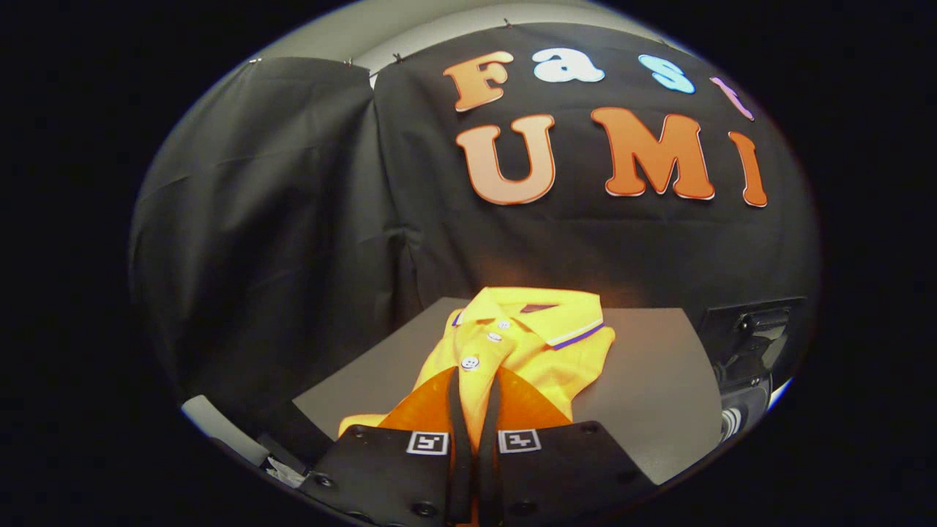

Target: Put the clothes into the washing machine and then close the washing machine lid.

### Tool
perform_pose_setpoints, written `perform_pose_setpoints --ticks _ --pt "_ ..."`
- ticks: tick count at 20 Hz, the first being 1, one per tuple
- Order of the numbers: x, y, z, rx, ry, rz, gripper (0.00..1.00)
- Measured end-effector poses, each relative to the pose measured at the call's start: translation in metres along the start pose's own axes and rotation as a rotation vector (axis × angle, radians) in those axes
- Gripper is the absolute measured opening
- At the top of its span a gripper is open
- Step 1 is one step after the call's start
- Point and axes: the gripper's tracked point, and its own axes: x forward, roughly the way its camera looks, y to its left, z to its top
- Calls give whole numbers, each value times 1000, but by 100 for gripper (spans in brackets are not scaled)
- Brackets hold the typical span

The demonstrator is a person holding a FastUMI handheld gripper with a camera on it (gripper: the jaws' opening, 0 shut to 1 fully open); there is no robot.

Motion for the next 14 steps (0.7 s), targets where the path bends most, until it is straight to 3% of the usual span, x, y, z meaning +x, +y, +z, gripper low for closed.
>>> perform_pose_setpoints --ticks 6,14 --pt "-61 -3 73 5 -215 -29 11" --pt "-143 -63 131 1 -368 -240 11"
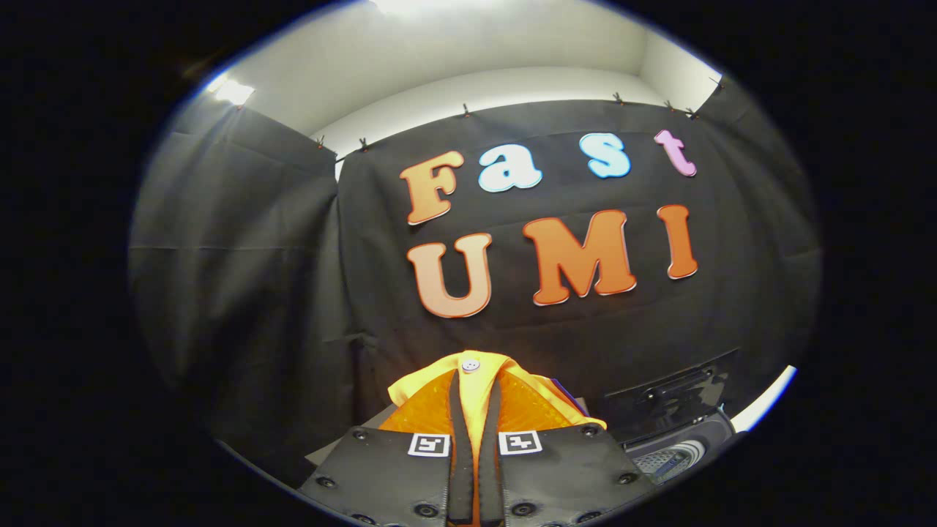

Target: Put the clothes into the washing machine and then close the washing machine lid.

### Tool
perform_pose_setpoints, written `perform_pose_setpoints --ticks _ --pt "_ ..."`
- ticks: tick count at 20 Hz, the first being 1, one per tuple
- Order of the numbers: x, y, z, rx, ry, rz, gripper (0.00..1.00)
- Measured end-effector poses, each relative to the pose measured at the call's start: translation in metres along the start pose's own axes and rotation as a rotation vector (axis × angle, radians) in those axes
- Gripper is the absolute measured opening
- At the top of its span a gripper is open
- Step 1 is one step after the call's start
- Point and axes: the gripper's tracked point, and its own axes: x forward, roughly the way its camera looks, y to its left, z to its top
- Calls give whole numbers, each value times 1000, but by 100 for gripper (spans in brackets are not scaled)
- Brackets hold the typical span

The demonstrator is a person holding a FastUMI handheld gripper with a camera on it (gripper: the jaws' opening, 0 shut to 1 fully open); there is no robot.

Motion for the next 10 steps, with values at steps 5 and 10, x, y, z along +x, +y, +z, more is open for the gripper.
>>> perform_pose_setpoints --ticks 5,10 --pt "-27 -91 25 -49 -46 -96 11" --pt "-40 -200 24 -75 -57 -126 11"
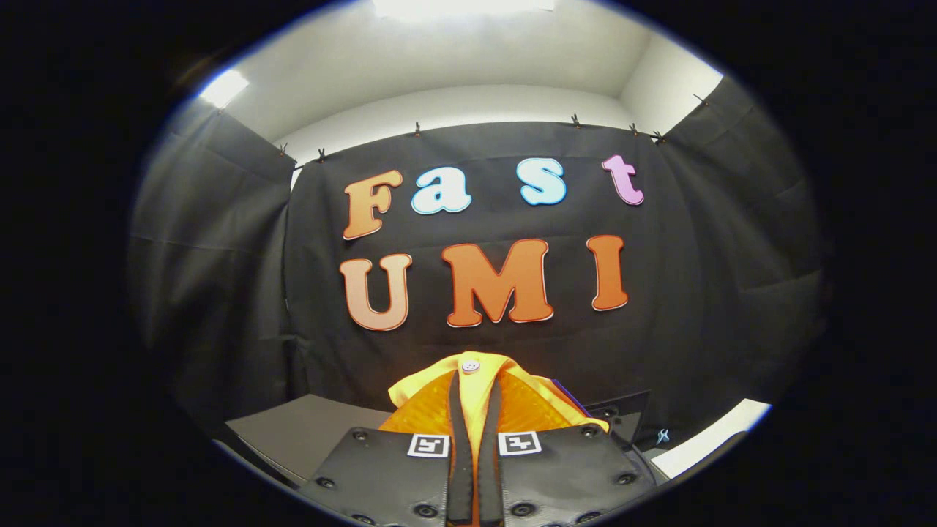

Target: Put the clothes into the washing machine and then close the washing machine lid.

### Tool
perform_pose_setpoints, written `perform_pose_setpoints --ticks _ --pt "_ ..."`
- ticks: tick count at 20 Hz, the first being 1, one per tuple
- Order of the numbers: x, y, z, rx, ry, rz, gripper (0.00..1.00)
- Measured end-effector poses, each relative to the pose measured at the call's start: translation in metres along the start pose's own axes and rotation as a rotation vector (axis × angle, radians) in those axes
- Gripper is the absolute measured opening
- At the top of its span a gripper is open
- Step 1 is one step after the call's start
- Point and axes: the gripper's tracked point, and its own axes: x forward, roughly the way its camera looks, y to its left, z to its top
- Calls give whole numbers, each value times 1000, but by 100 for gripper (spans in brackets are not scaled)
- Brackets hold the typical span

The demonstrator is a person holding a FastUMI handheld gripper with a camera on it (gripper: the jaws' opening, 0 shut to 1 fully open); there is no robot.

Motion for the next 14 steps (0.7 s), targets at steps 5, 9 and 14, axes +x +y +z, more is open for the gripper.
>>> perform_pose_setpoints --ticks 5,9,14 --pt "14 -90 -37 28 35 4 11" --pt "21 -138 -68 53 82 27 11" --pt "30 -179 -112 71 137 -14 11"
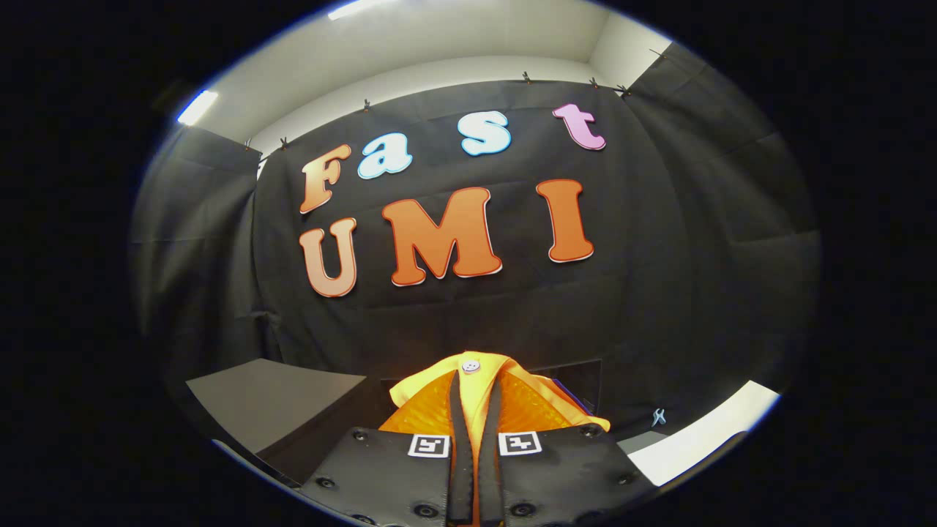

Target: Put the clothes into the washing machine and then close the washing machine lid.

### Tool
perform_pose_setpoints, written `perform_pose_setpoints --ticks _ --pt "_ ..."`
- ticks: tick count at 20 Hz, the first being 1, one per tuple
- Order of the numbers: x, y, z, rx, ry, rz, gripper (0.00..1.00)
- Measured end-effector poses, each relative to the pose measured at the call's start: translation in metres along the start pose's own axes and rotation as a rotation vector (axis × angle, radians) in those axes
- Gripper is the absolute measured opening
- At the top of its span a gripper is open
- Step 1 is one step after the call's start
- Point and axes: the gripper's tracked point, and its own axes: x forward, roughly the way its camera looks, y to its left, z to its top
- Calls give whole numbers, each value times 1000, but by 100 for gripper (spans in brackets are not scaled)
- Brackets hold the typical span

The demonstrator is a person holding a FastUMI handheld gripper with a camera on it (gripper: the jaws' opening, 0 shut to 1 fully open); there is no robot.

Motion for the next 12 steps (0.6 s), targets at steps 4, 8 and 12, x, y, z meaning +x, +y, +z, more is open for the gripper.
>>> perform_pose_setpoints --ticks 4,8,12 --pt "22 -22 -53 33 57 -61 11" --pt "44 -25 -140 45 214 -64 11" --pt "67 -15 -197 45 325 -73 11"
